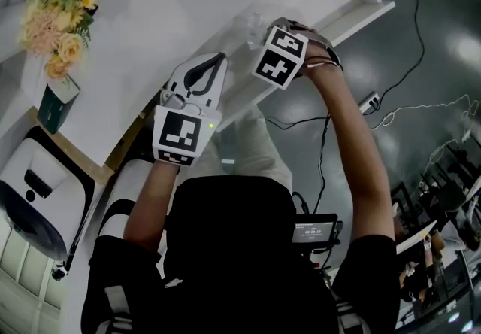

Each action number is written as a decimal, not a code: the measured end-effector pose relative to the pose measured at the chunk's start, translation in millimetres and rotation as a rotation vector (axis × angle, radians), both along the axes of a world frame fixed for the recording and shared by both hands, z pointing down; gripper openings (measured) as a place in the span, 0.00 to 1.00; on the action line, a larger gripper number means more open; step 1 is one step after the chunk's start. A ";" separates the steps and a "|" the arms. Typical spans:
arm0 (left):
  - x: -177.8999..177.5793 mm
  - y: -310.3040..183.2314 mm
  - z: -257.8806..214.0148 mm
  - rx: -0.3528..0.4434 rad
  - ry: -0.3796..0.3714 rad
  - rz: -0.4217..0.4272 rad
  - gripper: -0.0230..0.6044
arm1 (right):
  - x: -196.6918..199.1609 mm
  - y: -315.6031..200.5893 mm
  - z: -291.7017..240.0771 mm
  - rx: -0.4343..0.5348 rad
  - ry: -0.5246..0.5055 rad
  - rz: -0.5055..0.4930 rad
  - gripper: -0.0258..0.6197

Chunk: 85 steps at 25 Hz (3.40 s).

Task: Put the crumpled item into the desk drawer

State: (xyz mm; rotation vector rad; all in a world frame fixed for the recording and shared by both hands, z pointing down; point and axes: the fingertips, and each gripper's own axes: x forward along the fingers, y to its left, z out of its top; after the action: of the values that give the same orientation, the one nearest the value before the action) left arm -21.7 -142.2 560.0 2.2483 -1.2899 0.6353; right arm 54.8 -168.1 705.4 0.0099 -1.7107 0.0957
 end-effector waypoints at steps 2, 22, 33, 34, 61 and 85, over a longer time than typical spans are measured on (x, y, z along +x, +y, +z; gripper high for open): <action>-0.6 0.2 1.2 -0.002 0.000 -0.002 0.05 | 0.7 -0.3 2.8 -0.001 0.007 -0.002 0.18; -9.1 8.1 9.2 -0.030 0.006 -0.026 0.05 | -2.1 -3.2 19.0 0.018 0.034 -0.007 0.21; -11.4 6.1 5.8 -0.022 0.007 -0.025 0.05 | -4.0 -2.0 12.7 0.008 0.016 0.007 0.27; -11.3 5.7 4.9 -0.020 0.008 -0.024 0.05 | -4.4 -2.6 11.5 0.010 0.015 0.008 0.27; -14.5 -7.1 -38.8 0.065 0.003 0.004 0.05 | -3.1 -8.5 -48.5 0.110 -0.061 0.139 0.15; -6.2 -4.0 -99.5 0.169 0.003 0.077 0.05 | 16.8 0.6 -147.2 0.253 -0.213 0.464 0.04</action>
State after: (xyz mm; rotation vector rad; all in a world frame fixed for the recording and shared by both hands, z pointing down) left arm -27.9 -146.1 460.5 2.4446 -1.3040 0.5689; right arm 71.7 -167.5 558.2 0.6047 -1.8961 0.2302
